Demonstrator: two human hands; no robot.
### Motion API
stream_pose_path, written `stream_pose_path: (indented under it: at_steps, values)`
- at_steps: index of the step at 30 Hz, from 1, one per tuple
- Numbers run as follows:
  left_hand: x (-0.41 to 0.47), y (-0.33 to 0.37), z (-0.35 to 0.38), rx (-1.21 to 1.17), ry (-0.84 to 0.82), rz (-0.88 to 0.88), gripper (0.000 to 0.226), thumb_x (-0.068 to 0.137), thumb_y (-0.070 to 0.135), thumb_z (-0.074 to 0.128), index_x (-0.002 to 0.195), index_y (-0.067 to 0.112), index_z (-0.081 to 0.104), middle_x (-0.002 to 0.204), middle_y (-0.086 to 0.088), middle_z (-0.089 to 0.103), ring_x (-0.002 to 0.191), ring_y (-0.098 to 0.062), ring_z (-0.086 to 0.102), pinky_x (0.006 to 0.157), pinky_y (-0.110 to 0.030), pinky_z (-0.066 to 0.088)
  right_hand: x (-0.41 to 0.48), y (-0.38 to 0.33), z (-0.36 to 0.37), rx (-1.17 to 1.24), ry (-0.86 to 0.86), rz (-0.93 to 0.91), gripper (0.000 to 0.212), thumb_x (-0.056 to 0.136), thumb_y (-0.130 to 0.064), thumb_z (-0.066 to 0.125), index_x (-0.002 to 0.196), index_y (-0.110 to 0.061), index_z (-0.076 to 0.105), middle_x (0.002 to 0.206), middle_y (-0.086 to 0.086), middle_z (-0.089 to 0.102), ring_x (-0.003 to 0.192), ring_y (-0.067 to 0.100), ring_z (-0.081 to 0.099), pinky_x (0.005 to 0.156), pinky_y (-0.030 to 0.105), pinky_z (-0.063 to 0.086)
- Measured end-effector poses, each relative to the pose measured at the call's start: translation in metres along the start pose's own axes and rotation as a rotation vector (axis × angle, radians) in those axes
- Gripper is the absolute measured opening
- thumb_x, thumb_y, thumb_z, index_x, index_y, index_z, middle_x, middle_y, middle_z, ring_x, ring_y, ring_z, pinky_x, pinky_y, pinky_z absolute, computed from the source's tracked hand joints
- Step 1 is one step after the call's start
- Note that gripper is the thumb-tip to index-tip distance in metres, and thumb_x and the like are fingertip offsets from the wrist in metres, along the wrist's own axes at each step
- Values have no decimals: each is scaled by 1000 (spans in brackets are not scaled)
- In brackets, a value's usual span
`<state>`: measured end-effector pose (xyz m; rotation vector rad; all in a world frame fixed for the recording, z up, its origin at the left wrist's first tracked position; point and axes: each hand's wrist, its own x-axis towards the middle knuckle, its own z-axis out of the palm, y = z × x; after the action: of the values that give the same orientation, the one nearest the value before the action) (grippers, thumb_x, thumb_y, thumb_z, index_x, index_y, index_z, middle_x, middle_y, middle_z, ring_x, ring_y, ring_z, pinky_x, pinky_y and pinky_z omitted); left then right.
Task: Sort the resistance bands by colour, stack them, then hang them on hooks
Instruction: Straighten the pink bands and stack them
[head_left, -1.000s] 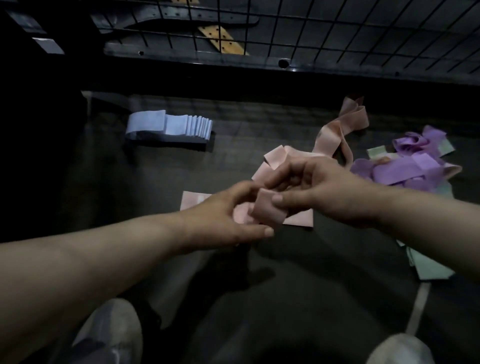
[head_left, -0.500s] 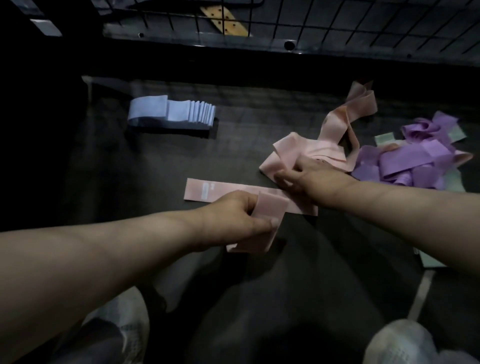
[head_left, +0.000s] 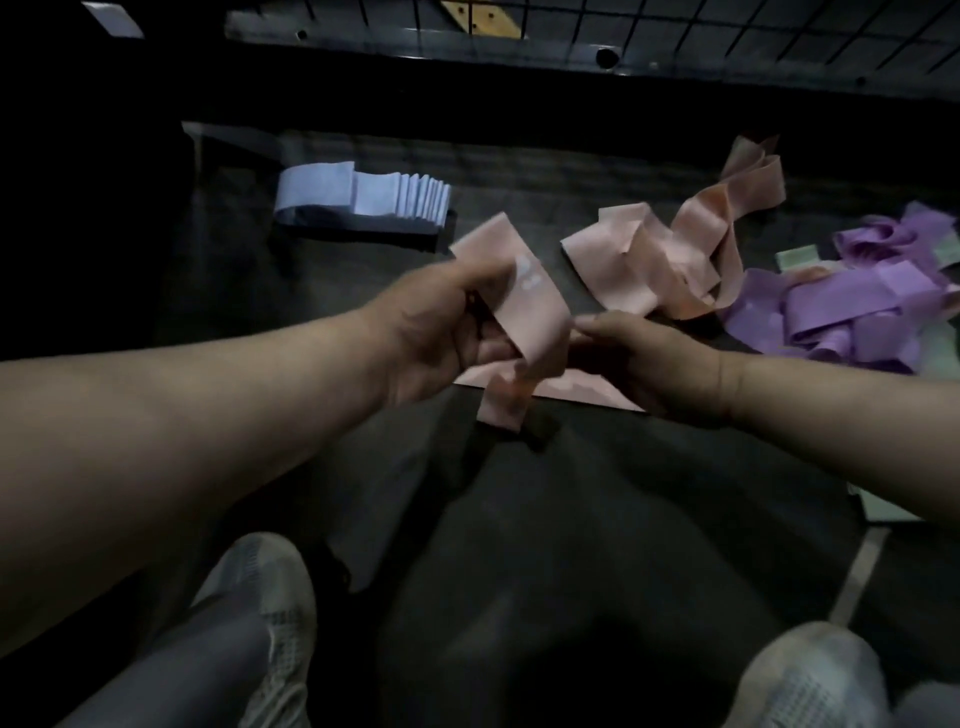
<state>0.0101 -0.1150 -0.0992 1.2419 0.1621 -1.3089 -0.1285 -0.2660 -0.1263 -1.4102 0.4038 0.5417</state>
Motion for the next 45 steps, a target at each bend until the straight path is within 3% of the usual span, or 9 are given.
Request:
stream_pose_path:
  at_steps: [2, 5, 9, 12, 18, 23, 30, 34, 45]
  values:
    - [2, 9, -5, -22, 49, 64, 22, 98, 13, 51, 117, 6, 61, 96, -8, 68, 89, -22, 69, 79, -43, 61, -4, 1, 4, 65, -30, 53, 49, 100, -41, 34, 117, -7, 66, 117, 4, 71, 115, 16, 63, 104, 30, 45]
    - [5, 14, -19, -47, 165, 156, 19, 97, 9, 50, 112, 6, 62, 95, -9, 69, 89, -22, 70, 83, -44, 60, -12, 6, -4, -159, -29, 139, 35, 90, -27, 68, 116, -3, 66, 111, 13, 70, 101, 15, 64, 98, 39, 49]
    - [6, 9, -41, -93, 316, 139, 10, 95, 8, 53, 101, 10, 61, 94, -11, 68, 88, -24, 70, 84, -43, 59, -25, 14, -16, -272, 13, 219, 17, 86, -19, 72, 103, -14, 70, 89, -7, 73, 81, 4, 65, 69, 15, 50]
    - [6, -1, -60, 24, 403, 81, 10, 94, 7, 53, 91, 11, 62, 75, -4, 67, 70, -17, 69, 72, -33, 58, -26, 21, -27, -210, 200, 254, 16, 86, -16, 72, 99, -7, 68, 83, 1, 69, 72, 8, 61, 60, 17, 51]
    - [-1, -26, -91, 281, 432, -19, 17, 87, -7, 59, 84, 9, 62, 74, -11, 68, 54, -18, 67, 47, -24, 54, -30, 26, -43, -72, 462, 410, 29, 82, -11, 76, 108, -6, 65, 94, 17, 68, 73, 20, 63, 59, 27, 54]
    - [-6, -45, -102, 359, 425, -134, 11, 87, -4, 65, 92, 5, 63, 78, -15, 70, 60, -20, 68, 53, -28, 57, -32, 44, -35, -58, 553, 475, 33, 82, -5, 75, 112, -1, 62, 108, 26, 68, 82, 27, 63, 69, 33, 53]
    - [6, -32, -104, 340, 476, -64, 17, 85, -7, 65, 84, 8, 57, 75, -14, 64, 54, -19, 63, 54, -31, 56, -23, 54, -31, -189, 706, 368, 25, 87, -9, 72, 109, -6, 62, 96, 20, 70, 76, 25, 65, 65, 33, 53]
    - [16, -32, -105, 428, 478, -91, 17, 86, -4, 65, 100, 5, 61, 75, -15, 65, 50, -16, 62, 49, -27, 53, -17, 59, -35, -316, 722, 410, 15, 85, -14, 76, 96, -14, 64, 90, 11, 70, 80, 25, 66, 81, 41, 56]
    - [26, -35, -106, 568, 570, -82, 15, 82, -1, 73, 93, 6, 64, 80, -16, 66, 57, -22, 61, 47, -30, 55, -11, 72, -39, -444, 772, 454, 25, 84, -17, 78, 100, -12, 60, 80, 4, 65, 66, 15, 57, 58, 25, 41]
